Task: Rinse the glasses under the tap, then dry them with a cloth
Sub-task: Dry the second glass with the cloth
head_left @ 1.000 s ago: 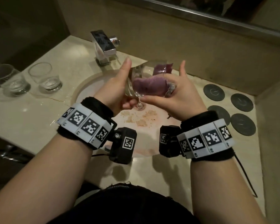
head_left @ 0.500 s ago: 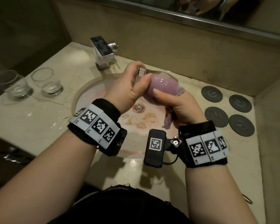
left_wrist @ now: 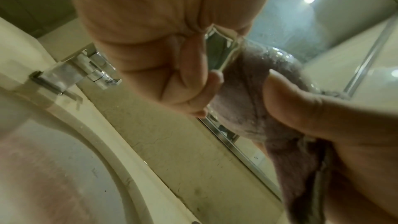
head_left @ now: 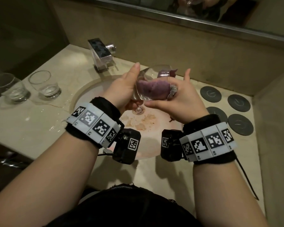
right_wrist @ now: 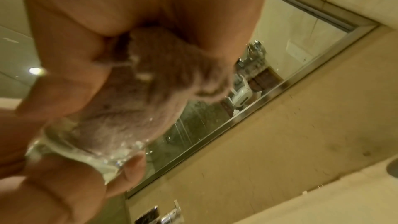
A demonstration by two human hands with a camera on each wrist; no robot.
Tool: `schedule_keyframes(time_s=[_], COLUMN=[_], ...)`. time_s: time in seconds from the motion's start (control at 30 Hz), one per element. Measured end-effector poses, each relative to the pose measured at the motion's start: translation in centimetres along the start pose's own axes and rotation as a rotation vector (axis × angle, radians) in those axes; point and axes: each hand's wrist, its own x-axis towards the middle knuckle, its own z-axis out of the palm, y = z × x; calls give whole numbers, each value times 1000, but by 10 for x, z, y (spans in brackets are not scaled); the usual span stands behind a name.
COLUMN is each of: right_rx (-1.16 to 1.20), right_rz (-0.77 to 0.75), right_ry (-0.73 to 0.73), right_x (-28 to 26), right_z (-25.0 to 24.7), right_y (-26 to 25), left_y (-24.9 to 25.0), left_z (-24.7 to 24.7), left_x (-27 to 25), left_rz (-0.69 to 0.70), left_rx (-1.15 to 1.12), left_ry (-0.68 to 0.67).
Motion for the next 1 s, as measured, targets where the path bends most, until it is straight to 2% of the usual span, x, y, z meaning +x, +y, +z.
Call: schedule_keyframes(time_s=[0.13, 0.23, 0.33, 0.4, 0.47, 0.53, 0.6, 0.67, 0.77, 1.0], right_rx=[103, 475, 803, 829, 713, 450, 85, -119, -158, -142], right_rz=[79, 140, 257, 310, 277, 167, 39, -56, -127, -71], right_ry=[-19, -39, 12, 44, 64, 31, -5, 2, 34, -67], right_x=[-2, -4, -5, -7, -5, -2, 0, 1, 0, 0], right_z=[9, 8, 7, 8, 7, 8, 11, 11, 9, 4], right_y=[-1, -1, 1, -1, 0, -1, 2, 2, -1, -4], left_y=[-2, -5, -2, 1, -2, -3, -4, 0, 5, 13], left_z=[2, 4, 4, 1, -4, -7, -9, -11, -11, -3], left_x=[0, -4, -6, -2, 4, 7, 8, 6, 3, -5], left_rz=[114, 287, 510, 563, 484, 245, 2, -114, -109, -47], left_rx=[112, 349, 499, 533, 465, 226, -15, -94, -29, -47], left_ry=[87, 145, 122, 76, 30, -8, -79, -122, -77, -19])
